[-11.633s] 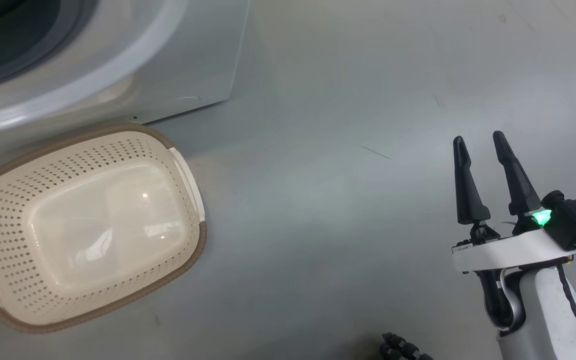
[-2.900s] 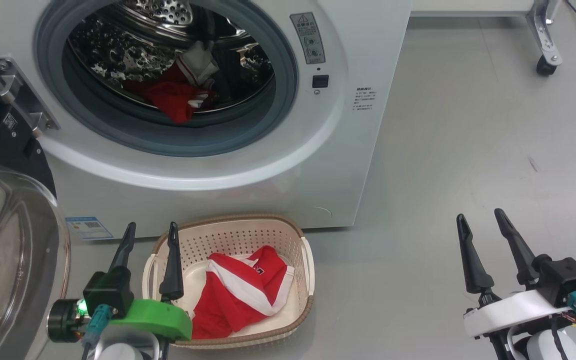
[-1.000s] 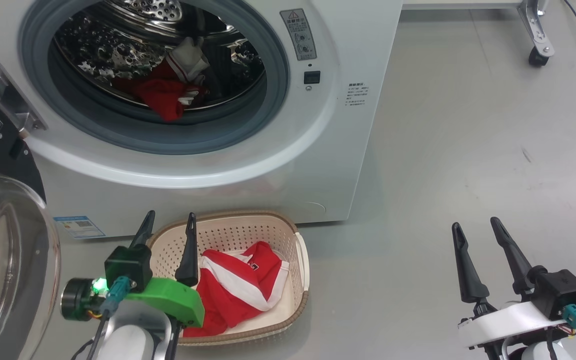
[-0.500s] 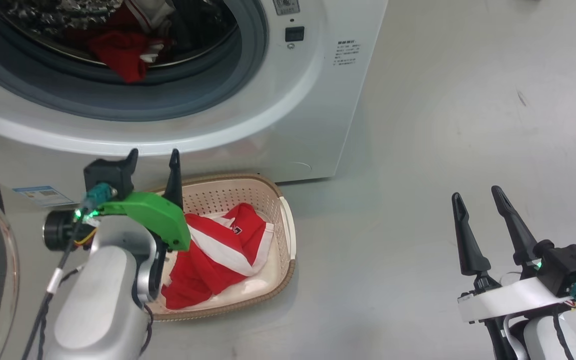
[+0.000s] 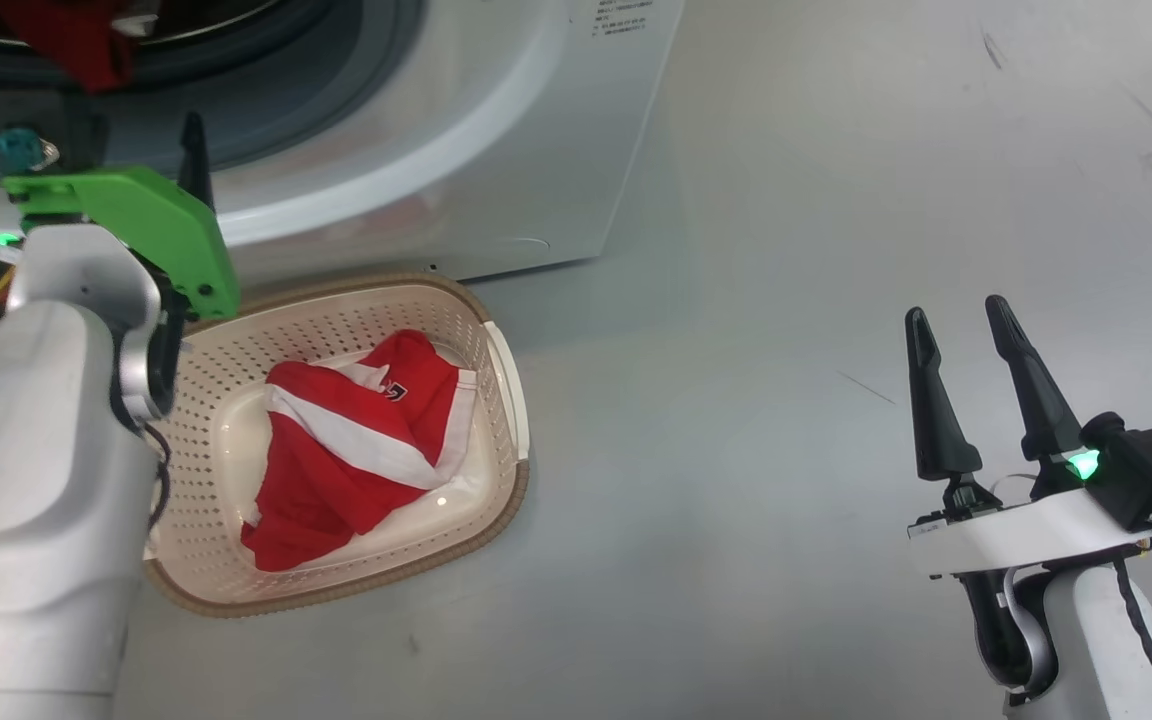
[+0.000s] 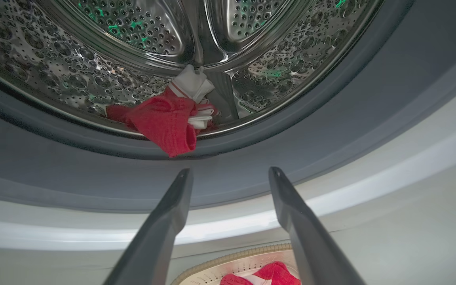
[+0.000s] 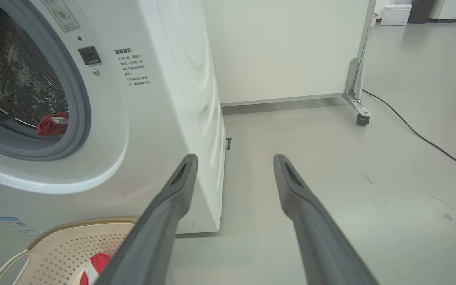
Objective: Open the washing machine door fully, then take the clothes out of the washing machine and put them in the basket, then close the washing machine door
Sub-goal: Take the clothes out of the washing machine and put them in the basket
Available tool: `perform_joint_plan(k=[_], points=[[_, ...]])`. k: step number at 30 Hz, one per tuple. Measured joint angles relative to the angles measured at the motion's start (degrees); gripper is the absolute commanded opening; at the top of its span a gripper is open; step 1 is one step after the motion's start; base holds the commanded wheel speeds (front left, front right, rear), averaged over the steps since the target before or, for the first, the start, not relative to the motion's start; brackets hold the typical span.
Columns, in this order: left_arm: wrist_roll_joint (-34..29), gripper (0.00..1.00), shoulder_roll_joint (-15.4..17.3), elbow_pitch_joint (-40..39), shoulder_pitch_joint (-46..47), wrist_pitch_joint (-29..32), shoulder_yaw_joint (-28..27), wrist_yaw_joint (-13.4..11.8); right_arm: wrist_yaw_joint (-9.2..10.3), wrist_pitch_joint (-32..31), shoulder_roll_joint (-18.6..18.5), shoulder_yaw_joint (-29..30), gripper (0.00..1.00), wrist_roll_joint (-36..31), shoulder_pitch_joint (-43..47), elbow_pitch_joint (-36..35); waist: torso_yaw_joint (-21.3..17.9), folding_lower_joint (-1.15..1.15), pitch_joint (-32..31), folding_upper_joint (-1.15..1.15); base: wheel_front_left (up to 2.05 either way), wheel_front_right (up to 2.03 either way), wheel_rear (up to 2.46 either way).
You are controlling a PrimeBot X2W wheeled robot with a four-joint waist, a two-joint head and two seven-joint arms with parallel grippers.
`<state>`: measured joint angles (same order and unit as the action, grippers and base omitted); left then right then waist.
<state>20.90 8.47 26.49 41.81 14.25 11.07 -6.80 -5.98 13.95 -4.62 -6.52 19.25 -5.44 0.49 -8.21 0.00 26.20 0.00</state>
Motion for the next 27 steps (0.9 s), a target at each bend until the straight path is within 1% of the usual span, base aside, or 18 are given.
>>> perform_joint_plan(k=[10, 11, 15, 17, 19, 27], points=[[-5.3, 1.0, 6.8, 1.4, 10.0, 6.2, -0.5, 0.0, -0.45, 0.2, 1.0, -1.1, 1.0, 2.6, -4.6, 1.9, -4.3, 0.0, 6.4, 0.0, 0.0, 0.0, 0.0], [-5.3, 1.0, 6.8, 1.4, 10.0, 6.2, -0.5, 0.0, -0.45, 0.2, 1.0, -1.1, 1.0, 2.6, -4.6, 1.9, -4.3, 0.0, 6.4, 0.0, 0.0, 0.0, 0.0], [-7.4, 1.0, 9.9, 2.3, 14.1, 8.8, -1.4, 0.0, -0.51, 0.5, 1.2, -1.4, 1.0, 3.6, -6.3, 3.0, -6.6, 0.0, 9.0, 0.0, 0.0, 0.0, 0.0], [-8.0, 1.0, 10.3, 2.4, 14.9, 9.1, -1.5, 0.0, -0.51, 0.5, 1.2, -1.5, 1.0, 3.9, -6.5, 3.3, -7.0, 0.0, 9.5, 0.0, 0.0, 0.0, 0.0], [-9.2, 1.0, 11.9, 3.0, 16.3, 10.2, -2.0, 0.0, -0.52, 0.5, 1.4, -1.5, 1.0, 4.4, -7.7, 3.6, -8.2, 0.01, 10.8, 0.0, 0.0, 0.0, 0.0], [-11.0, 1.0, 13.5, 6.6, 16.9, 13.8, -3.8, 0.0, -0.99, 0.5, 1.8, -1.3, 1.0, 5.1, -9.4, 4.3, -10.7, 0.01, 13.0, 0.0, 0.0, 0.0, 0.0]])
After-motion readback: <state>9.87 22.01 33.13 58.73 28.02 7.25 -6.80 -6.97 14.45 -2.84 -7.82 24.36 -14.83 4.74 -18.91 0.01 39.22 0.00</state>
